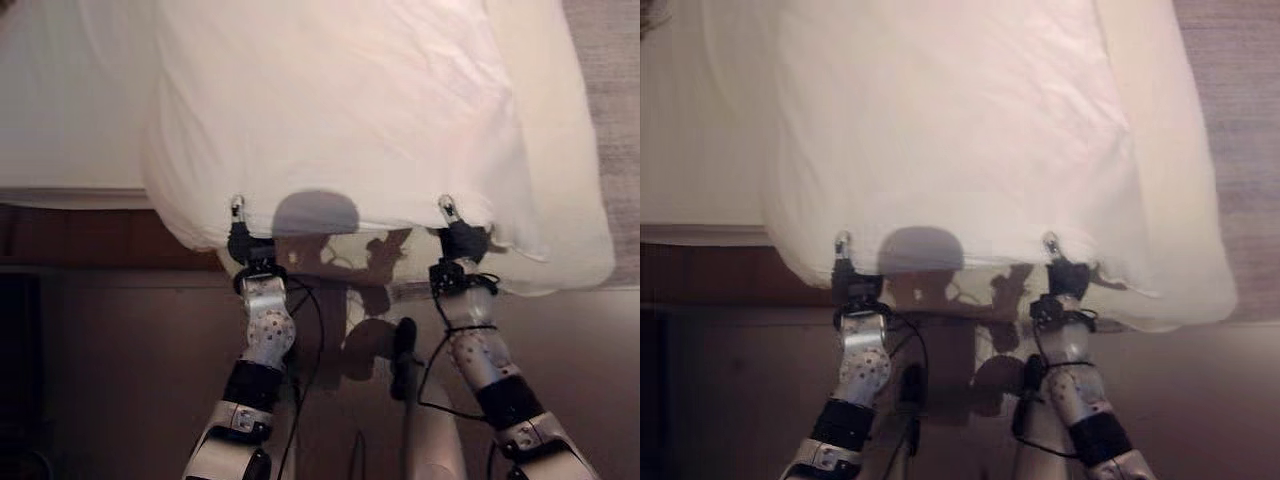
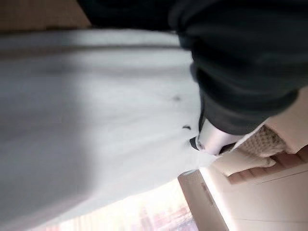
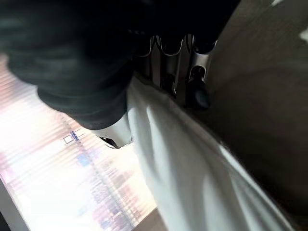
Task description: Make the bed
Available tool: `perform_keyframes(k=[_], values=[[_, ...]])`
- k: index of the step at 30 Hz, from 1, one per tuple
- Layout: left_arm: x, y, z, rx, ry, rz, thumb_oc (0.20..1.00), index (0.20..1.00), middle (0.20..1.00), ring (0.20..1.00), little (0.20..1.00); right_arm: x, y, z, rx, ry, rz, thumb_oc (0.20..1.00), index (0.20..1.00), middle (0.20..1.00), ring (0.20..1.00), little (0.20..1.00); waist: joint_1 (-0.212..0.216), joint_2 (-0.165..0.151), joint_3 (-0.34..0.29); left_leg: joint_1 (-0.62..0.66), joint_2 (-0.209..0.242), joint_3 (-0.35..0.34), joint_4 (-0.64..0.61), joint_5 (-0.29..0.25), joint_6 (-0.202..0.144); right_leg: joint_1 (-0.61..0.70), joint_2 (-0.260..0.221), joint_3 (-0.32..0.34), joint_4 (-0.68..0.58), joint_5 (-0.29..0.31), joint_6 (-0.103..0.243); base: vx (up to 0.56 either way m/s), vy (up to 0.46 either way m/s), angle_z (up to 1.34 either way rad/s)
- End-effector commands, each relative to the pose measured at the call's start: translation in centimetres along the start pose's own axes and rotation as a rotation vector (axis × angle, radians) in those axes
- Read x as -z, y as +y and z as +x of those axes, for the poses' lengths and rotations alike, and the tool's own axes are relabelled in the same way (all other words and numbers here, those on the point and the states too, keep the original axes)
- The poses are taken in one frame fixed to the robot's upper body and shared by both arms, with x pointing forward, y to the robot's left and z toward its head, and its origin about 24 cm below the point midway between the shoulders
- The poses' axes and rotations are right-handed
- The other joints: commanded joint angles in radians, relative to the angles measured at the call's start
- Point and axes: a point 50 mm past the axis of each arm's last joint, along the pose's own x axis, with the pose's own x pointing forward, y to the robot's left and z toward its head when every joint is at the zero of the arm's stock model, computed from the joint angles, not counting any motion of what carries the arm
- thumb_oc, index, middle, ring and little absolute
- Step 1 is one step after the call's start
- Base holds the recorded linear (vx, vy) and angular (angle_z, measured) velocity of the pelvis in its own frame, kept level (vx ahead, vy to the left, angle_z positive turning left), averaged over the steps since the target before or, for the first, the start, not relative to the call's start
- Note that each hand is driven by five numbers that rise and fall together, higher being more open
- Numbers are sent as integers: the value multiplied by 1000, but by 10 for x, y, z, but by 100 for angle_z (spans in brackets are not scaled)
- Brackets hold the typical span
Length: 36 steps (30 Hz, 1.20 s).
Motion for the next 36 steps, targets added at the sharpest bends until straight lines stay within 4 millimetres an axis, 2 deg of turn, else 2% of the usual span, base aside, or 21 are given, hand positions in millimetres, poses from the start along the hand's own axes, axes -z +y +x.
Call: perform_keyframes(k=[1, 4, 5, 6, 10, 14, 15, 16, 18, 20, 21, 23, 26, 27, 28, 29, 30, 31, 32, 33, 36], values=[[-123, 30, -12, -10, -436, 130, 200, 200, 200, 200, 200, -53, -54, 4, 233, -262, -69, 200, 200, 200, 200, 200, 27, 3, -139, -39, -55, 23, -29, 13, 87, 107, -2, -61, -223, 82, 52, -37, 676, -77], [-115, 35, -15, -25, -381, 148, 200, 200, 200, 200, 200, -44, -64, -3, 258, -216, -83, 200, 200, 200, 200, 200, 10, -1, -141, -11, -97, 35, -94, 41, 102, 67, 189, 23, -104, -61, 3, -58, 381, -49], [-115, 35, -15, -26, -381, 148, 200, 200, 200, 200, 200, -44, -64, -3, 258, -216, -83, 200, 200, 200, 200, 200, 10, -2, -142, -11, -98, 35, -96, 42, 103, 65, 189, 23, -103, -61, 3, -32, 229, -12], [-105, 41, -19, -54, -339, 150, 200, 200, 200, 200, 200, -36, -68, -12, 275, -192, -87, 200, 200, 200, 200, 200, 1, -3, -133, 20, -123, 33, -146, 65, 99, 53, 310, 18, 19, -135, -25, -10, 172, -15], [-92, 47, -25, -95, -284, 178, 200, 200, 200, 200, 200, -30, -75, -23, 285, -171, -103, 200, 200, 200, 200, 200, -25, 9, -134, 57, -161, 1, -198, 93, 92, 69, 409, 93, 62, -184, -72, 17, 68, 4], [-87, 54, -32, -129, -276, 139, 200, 200, 200, 200, 200, -27, -76, -26, 278, -148, -116, 200, 200, 200, 200, 200, -21, 31, -147, 46, -153, 11, -202, 108, 84, 113, 372, 77, -47, -145, -67, -8, -26, 38], [-86, 55, -33, -132, -272, 137, 200, 200, 200, 200, 200, -28, -74, -24, 271, -151, -120, 200, 200, 200, 200, 200, -23, 40, -147, 34, -151, 21, -185, 111, 68, 131, 364, 66, -86, -139, -64, -77, -100, -12], [-78, 52, -33, -117, -248, 115, 200, 200, 200, 200, 200, -33, -71, -23, 247, -166, -132, 200, 200, 200, 200, 200, -34, 56, -118, -33, -127, 96, -32, 147, -2, 158, 347, 54, -106, -143, -77, -84, -101, 0], [-73, 51, -34, -104, -231, 102, 200, 200, 200, 200, 200, -36, -72, -22, 235, -172, -159, 200, 200, 200, 200, 200, -36, 62, -107, -39, -112, 114, 12, 141, -14, 152, 345, 44, -80, -153, -90, -75, -102, 36], [-71, 52, -34, -108, -225, 90, 200, 200, 200, 200, 200, -35, -70, -22, 221, -171, -148, 200, 200, 200, 200, 200, -35, 61, -105, -35, -118, 93, 24, 120, 0, 140, 348, 38, -49, -163, -92, -45, -64, 54], [-69, 53, -34, -118, -221, 89, 200, 200, 200, 200, 200, -32, -67, -21, 216, -161, -140, 200, 200, 200, 200, 200, -38, 50, -110, -35, -107, 71, 27, 69, 46, 117, 343, 46, -9, -172, -88, -44, -24, 17], [-70, 53, -35, -116, -220, 97, 200, 200, 200, 200, 200, -32, -67, -21, 217, -163, -133, 200, 200, 200, 200, 200, -41, 44, -113, -47, -81, 66, 32, 60, 57, 111, 334, 49, -3, -177, -86, -37, 0, 9], [-79, 45, -34, -72, -255, 123, 200, 200, 200, 200, 200, -33, -63, -18, 199, -175, -116, 200, 200, 200, 200, 200, -18, 4, -120, -51, 9, -94, -56, 104, 55, 88, 304, 80, 13, -178, -78, -14, 108, 1], [-82, 46, -34, -82, -270, 130, 200, 200, 200, 200, 200, -33, -62, -18, 204, -179, -115, 200, 200, 200, 200, 200, -16, 1, -122, -20, 56, -154, -151, 158, 44, 78, 306, 91, 33, -188, -81, -9, 213, -37], [-83, 46, -33, -86, -279, 130, 200, 200, 200, 200, 200, -33, -62, -18, 207, -182, -115, 200, 200, 200, 200, 200, -16, 5, -124, -6, 106, -179, -217, 199, 31, 66, 306, 98, 51, -197, -82, -41, 451, -41], [-81, 44, -31, -82, -274, 142, 200, 200, 200, 200, 200, -36, -66, -17, 223, -196, -128, 200, 200, 200, 200, 200, -21, 16, -131, 18, 172, -158, -293, 245, 11, 53, 277, 103, 58, -197, -65, -41, 387, -20], [-81, 44, -31, -82, -273, 142, 200, 200, 200, 200, 200, -37, -66, -17, 223, -196, -128, 200, 200, 200, 200, 200, -20, 16, -130, 22, 172, -156, -297, 246, 11, 54, 277, 104, 59, -198, -65, -60, 656, -5], [-75, 47, -29, -86, -243, 158, 200, 200, 200, 200, 200, -39, -70, -18, 240, -201, -139, 200, 200, 200, 200, 200, -29, 37, -132, 61, 159, -72, -324, 216, -4, 62, 218, 88, 38, -156, -17, -32, 370, 3], [-75, 47, -29, -86, -243, 157, 200, 200, 200, 200, 200, -39, -70, -18, 240, -201, -139, 200, 200, 200, 200, 200, -29, 38, -134, 57, 159, -73, -324, 218, -4, 60, 219, 88, 35, -152, -17, -93, 747, 12], [-71, 50, -29, -81, -215, 170, 200, 200, 200, 200, 200, -38, -71, -16, 245, -195, -155, 200, 200, 200, 200, 200, -29, 33, -134, 33, 81, -83, -261, 175, 3, 60, 161, 111, -56, -71, 15, -85, 578, 16], [-73, 53, -31, -79, -196, 231, 200, 200, 200, 200, 200, -34, -69, -14, 246, -173, -175, 200, 200, 200, 200, 200, -23, 22, -136, 8, -13, -45, -189, 112, 48, 80, 78, 133, -190, 43, 35, -44, 652, 2]])
